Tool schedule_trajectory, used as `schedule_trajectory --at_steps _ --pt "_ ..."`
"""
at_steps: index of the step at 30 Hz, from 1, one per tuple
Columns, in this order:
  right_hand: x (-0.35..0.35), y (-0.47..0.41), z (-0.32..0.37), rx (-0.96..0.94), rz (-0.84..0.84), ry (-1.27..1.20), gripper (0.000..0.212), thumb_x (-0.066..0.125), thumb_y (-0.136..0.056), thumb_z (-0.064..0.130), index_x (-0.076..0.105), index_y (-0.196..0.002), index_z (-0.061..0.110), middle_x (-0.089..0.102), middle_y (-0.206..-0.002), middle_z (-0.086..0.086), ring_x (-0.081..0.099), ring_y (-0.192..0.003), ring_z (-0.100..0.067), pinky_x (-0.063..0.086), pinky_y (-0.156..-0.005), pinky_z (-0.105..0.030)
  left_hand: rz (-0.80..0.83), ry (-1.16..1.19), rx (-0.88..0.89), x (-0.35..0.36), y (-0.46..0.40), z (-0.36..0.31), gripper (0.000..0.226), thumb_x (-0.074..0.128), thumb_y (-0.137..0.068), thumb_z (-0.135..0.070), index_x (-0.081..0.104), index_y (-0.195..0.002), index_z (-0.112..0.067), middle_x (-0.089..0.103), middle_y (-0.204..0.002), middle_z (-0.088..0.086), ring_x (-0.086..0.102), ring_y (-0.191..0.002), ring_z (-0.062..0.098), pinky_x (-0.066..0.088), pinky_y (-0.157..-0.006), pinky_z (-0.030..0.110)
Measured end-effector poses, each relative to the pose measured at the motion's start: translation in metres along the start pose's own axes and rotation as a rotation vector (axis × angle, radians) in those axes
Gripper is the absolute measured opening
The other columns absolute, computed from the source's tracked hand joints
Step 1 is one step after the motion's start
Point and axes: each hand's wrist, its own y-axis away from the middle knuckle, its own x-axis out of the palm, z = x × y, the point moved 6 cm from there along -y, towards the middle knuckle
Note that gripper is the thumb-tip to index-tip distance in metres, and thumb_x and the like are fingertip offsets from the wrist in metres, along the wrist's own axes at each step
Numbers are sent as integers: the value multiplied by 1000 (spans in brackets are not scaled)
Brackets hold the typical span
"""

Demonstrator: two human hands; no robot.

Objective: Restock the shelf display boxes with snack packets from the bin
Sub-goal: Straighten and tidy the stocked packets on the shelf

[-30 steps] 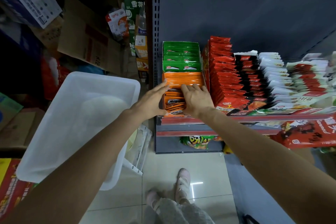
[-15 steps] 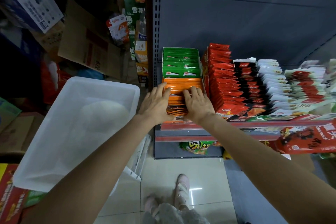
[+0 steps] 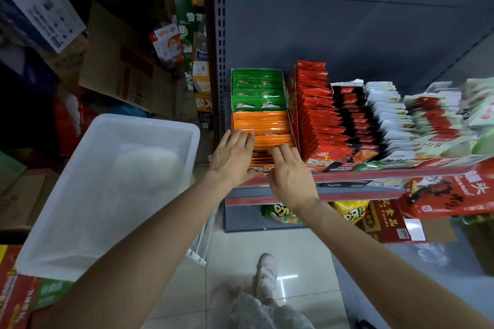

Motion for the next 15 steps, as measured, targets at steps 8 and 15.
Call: schedule_trajectory --at_steps 8,15 --pt "0 12 -2 -71 5 83 19 70 -67 -2 66 -84 5 60 -84 -10 58 -74 -26 51 -59 -33 -49 -11 -73 -12 -15 -3 76 60 -81 -53 33 -140 -12 43 -135 9 37 -125 27 31 -99 42" --pt "35 24 -17 -14 380 141 44 45 -89 17 44 -133 14 50 -129 -5 49 -117 -23 38 -97 -33 -56 -69 -61 -6 -19 -2 77 68 -77 -49 35 -137 -13 45 -131 8 39 -122 25 32 -97 40"
